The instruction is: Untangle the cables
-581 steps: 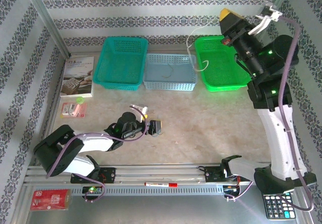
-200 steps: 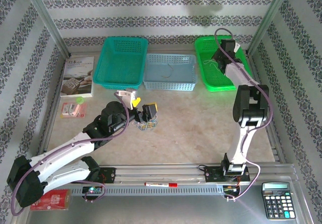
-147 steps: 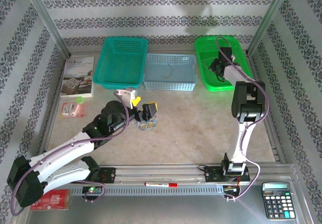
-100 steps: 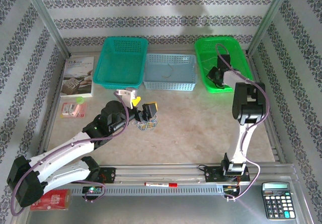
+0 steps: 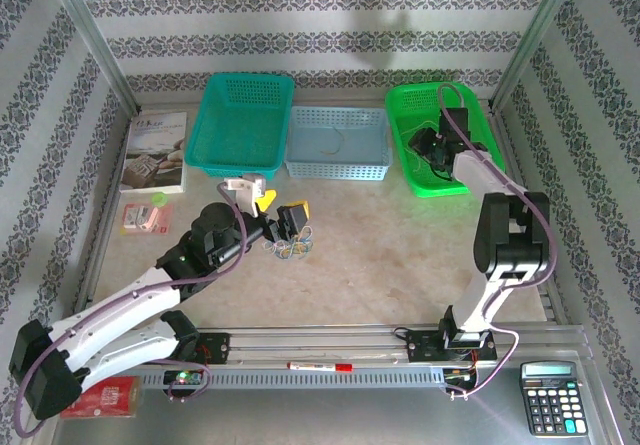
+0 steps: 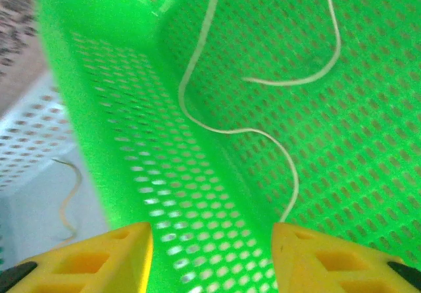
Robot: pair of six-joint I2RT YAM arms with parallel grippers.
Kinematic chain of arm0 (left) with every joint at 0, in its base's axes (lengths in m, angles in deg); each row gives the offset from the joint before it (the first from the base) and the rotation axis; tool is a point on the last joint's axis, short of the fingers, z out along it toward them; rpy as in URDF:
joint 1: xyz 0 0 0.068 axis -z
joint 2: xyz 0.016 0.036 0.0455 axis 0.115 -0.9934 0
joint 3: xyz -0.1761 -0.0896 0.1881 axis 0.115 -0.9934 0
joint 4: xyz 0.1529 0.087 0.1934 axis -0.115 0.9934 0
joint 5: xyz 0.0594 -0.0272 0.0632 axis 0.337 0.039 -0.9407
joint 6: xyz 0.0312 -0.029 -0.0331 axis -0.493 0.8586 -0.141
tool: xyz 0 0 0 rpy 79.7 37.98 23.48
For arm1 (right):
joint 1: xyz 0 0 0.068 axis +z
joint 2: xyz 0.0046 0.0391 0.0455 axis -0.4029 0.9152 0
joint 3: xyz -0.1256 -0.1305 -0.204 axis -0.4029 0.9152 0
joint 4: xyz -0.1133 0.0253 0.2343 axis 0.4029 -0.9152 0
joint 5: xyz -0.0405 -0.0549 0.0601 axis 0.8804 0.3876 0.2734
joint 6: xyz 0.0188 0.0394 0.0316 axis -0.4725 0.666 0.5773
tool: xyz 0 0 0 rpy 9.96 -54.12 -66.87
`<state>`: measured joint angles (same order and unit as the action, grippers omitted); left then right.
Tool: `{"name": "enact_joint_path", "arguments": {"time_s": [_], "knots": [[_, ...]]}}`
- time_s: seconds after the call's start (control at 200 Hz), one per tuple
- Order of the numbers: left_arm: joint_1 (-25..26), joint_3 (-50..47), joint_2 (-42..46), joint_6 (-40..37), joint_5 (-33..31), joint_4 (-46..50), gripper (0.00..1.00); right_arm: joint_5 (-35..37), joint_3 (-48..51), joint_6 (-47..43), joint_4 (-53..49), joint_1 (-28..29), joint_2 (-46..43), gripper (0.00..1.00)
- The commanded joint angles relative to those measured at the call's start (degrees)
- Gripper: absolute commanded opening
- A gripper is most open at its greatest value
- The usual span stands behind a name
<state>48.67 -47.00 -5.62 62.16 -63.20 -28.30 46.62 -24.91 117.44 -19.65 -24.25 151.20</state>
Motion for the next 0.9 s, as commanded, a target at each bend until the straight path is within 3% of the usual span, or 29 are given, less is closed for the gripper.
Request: {"name": "enact_joint_path", "arguments": {"time_s": [0.0,0.14,0.35,0.605,0.719,0.894], "knots": [[0.7,-1.2,1.7,0.0,-1.4,1.7,1.00,1.3,-1.7,-2.3,0.0,0.7,-4.3,0.53],[0.7,-2.9,2.8,0.3,-2.5,2.8,1.00,1.1,-0.5,-3.7,0.1,2.4,-9.6,0.53],[0.7,-6.4,4.1,1.9,-6.6,3.6,1.00,-0.7,6.0,-5.4,2.5,10.0,-18.3,0.53],[0.7,-13.1,9.2,5.6,-14.9,0.6,1.00,2.3,22.2,-4.3,10.5,29.4,-26.6,0.54],[0.7,-13.7,10.8,9.0,-18.4,4.6,1.00,5.5,28.5,-1.6,14.3,38.2,-27.3,0.57],[0.7,-15.2,12.3,12.6,-20.1,8.4,1.00,8.5,33.9,3.1,18.9,46.6,-26.9,0.59]]}}
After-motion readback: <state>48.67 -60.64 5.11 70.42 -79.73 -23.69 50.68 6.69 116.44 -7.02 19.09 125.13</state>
